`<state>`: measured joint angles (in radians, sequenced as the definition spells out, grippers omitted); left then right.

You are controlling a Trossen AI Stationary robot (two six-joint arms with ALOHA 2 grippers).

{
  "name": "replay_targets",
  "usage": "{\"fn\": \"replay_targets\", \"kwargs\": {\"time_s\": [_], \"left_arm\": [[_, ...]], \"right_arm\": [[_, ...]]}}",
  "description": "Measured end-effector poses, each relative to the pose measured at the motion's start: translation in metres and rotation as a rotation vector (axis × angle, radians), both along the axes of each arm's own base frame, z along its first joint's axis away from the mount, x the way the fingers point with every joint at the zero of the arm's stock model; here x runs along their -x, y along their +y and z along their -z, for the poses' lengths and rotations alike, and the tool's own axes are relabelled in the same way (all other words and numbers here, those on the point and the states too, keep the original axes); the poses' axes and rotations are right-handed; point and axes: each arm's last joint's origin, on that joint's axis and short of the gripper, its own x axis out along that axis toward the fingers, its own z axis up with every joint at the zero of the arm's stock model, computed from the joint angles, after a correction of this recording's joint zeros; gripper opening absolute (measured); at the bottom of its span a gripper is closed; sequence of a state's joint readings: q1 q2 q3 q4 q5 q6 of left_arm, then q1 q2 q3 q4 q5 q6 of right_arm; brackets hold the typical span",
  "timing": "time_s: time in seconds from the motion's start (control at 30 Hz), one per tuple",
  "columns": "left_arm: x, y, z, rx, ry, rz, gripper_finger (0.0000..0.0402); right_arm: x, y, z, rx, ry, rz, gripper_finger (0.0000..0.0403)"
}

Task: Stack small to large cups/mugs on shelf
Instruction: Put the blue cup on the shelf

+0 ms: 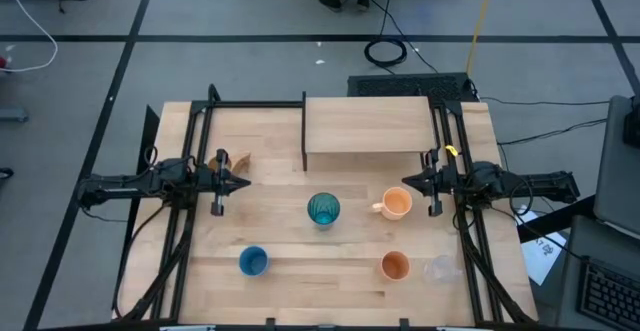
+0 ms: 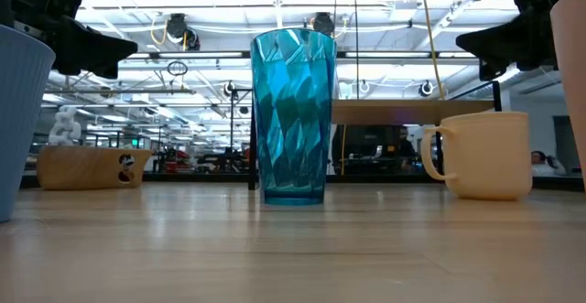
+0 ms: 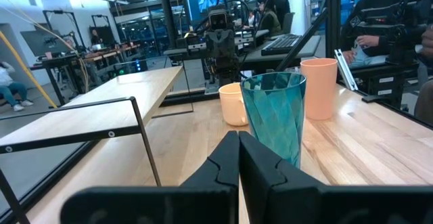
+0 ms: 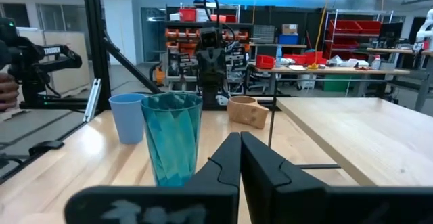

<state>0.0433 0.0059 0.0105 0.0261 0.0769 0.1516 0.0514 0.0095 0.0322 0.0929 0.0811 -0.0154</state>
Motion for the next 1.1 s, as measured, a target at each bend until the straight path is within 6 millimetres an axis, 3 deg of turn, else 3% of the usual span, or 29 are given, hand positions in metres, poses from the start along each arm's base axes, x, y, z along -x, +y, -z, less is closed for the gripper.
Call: {"fn": "replay_targets", "kwargs": {"time_s": [0.47, 0.7, 1.1], "left_arm": [[0.0, 0.001, 0.0, 0.01, 0.0, -0.045, 0.0005], [0.0, 0.002, 0.0, 0.026, 0.004, -0.06, 0.0005], [0.0, 0.002, 0.001, 0.056, 0.012, -0.06, 0.0005]], "right_arm": [[-0.001, 0.0, 0.0, -0.081, 0.016, -0.01, 0.0], [-0.002, 0.0, -0.026, -0.056, 0.014, -0.008, 0.0], [-0.01, 0.001, -0.088, -0.023, 0.05, -0.005, 0.0]]}}
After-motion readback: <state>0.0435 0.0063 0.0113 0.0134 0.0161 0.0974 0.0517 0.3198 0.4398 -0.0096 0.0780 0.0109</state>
